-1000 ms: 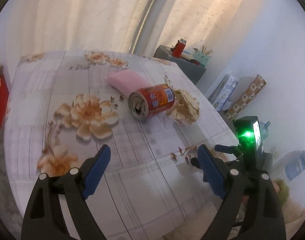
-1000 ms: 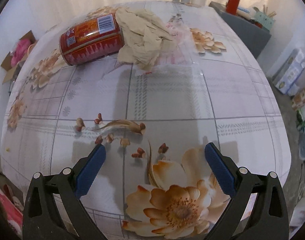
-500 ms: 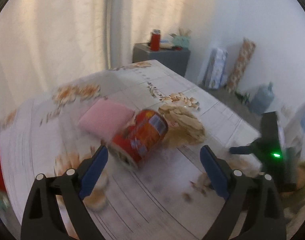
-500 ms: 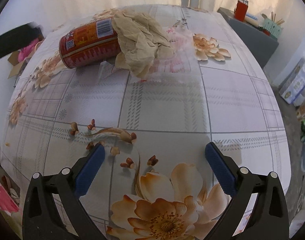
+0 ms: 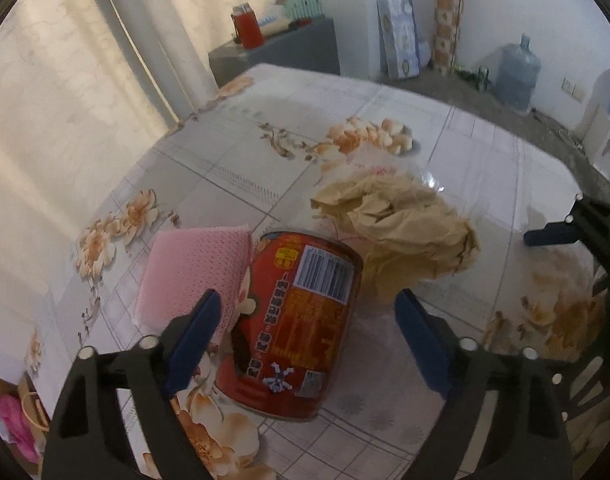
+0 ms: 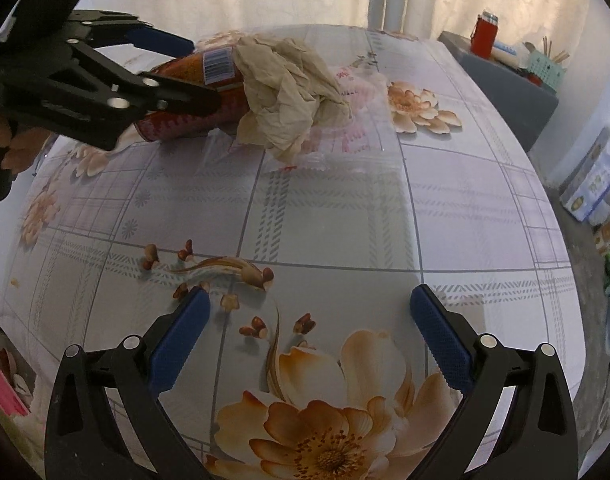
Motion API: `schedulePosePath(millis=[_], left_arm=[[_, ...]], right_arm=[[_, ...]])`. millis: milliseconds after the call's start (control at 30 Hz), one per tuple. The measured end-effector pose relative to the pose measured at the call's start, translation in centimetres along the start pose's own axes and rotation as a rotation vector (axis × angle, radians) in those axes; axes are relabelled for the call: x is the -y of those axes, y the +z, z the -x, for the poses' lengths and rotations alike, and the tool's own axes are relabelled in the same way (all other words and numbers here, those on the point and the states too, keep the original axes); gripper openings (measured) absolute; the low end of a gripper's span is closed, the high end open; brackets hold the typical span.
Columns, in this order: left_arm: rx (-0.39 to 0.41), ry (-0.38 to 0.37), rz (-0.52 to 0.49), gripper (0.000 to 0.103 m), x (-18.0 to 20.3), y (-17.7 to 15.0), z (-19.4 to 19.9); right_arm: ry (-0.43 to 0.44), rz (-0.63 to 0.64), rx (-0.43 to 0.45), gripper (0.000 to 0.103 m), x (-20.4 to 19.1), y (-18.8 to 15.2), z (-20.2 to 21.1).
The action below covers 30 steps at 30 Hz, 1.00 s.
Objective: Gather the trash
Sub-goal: 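Grasp the red can with the left tool while the right tool grasps the crumpled tan paper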
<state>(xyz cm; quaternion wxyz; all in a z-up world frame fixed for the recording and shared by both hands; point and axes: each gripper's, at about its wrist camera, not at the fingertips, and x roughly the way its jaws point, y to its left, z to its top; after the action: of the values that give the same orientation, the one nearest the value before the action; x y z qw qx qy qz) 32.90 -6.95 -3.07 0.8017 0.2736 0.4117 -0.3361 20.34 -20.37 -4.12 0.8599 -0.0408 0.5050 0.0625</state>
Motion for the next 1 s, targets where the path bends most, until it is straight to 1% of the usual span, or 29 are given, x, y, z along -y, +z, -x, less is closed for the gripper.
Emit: schedulePosePath(millis=[33,100,133,200,400,567,667,767,867,1000], left_arm=[[-0.012,0.013,0.007,0.078,0.0,0.0,-0.2],[-0.017,0.037,0.021,0.07,0.0,0.1,-0.2],[-0.018,0.045,0.032,0.067,-0.1,0.2,-0.1],[-0.02,0.035,0.06,0.062,-0.3,0.2,0.2],[-0.019,0.014,0.139,0.055,0.2,-0.9,1.7],[-0.009,0.008,0.219,0.053,1.0,-2.7,3.1],[-0.004,0.007,0.284,0.053,1.3,-4.0,3.9],[0.005,-0.007,0.38,0.053,1.2,-5.6,4.8],[0.017,-0.016,0.513,0.053,0.9,-7.8,5.8],[0.03,-0.025,0.663,0.053,0.6,-10.5,7.2]], right_arm=[[0.001,0.002,0.003,0.096,-0.1,0.0,0.0],[0.003,0.005,0.009,0.096,-0.2,-0.2,0.1],[0.004,0.006,0.01,0.096,-0.1,-0.3,0.1],[0.003,0.004,0.011,0.096,-0.1,-0.4,0.2],[-0.003,-0.007,0.014,0.096,0.0,-0.9,0.6],[-0.01,-0.017,0.018,0.096,-0.2,-1.3,0.9],[-0.014,-0.023,0.038,0.096,-0.3,-1.8,1.2],[-0.015,-0.025,0.05,0.096,-0.4,-2.2,1.5],[-0.015,-0.024,0.05,0.096,-0.5,-2.6,1.7],[-0.015,-0.023,0.041,0.096,-0.4,-3.0,2.0]])
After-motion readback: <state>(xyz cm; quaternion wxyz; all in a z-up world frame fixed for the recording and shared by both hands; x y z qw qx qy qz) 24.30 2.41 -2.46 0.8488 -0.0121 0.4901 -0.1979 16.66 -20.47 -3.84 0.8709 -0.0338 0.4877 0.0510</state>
